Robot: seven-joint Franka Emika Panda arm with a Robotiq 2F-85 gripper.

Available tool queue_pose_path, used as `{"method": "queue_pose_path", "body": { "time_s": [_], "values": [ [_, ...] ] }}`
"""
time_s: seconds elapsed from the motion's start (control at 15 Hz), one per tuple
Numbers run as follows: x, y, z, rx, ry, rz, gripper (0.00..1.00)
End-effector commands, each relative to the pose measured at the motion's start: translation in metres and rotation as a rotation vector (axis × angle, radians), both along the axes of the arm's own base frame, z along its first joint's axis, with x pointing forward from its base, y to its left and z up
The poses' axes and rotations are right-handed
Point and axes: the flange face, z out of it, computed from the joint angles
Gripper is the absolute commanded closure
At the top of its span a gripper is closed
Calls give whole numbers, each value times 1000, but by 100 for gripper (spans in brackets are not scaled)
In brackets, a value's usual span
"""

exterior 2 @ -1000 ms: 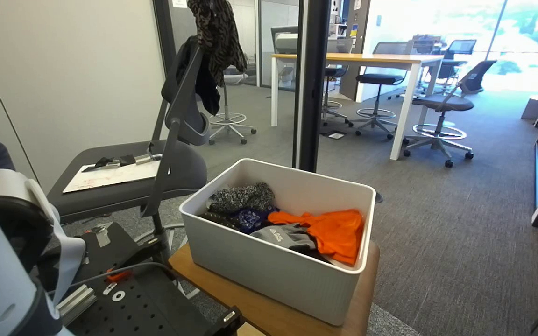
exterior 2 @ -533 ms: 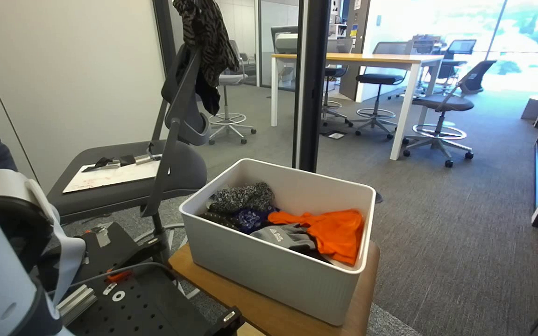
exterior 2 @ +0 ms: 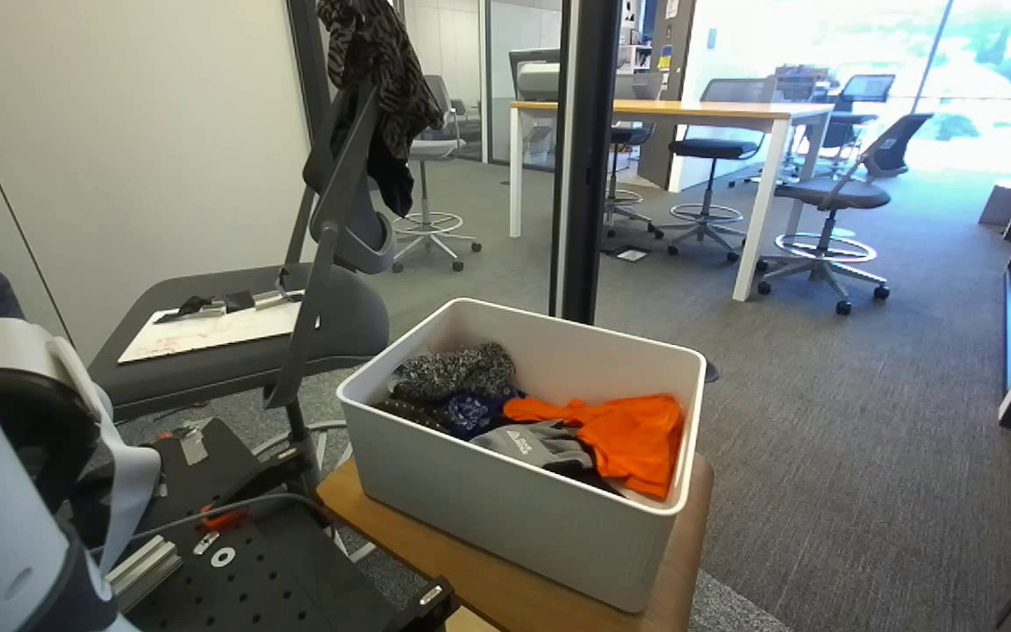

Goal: Pick a cloth in the basket and put it on the back rest of the chair

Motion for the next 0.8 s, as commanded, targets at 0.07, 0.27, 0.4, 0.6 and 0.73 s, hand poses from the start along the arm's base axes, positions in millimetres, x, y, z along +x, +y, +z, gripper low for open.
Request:
{"method": "queue_pose_path", "body": {
  "time_s": [0.07, 0.27, 0.4, 0.6, 0.73],
  "values": [
    [20, 22, -1, 44, 82, 43, 92],
    [25, 27, -3, 67, 133, 60, 91],
    [25, 27, -5, 73, 148, 70, 92],
    [25, 24, -11, 81, 152, 85, 92],
    [28, 21, -11, 88, 153, 88, 92]
  ]
}}
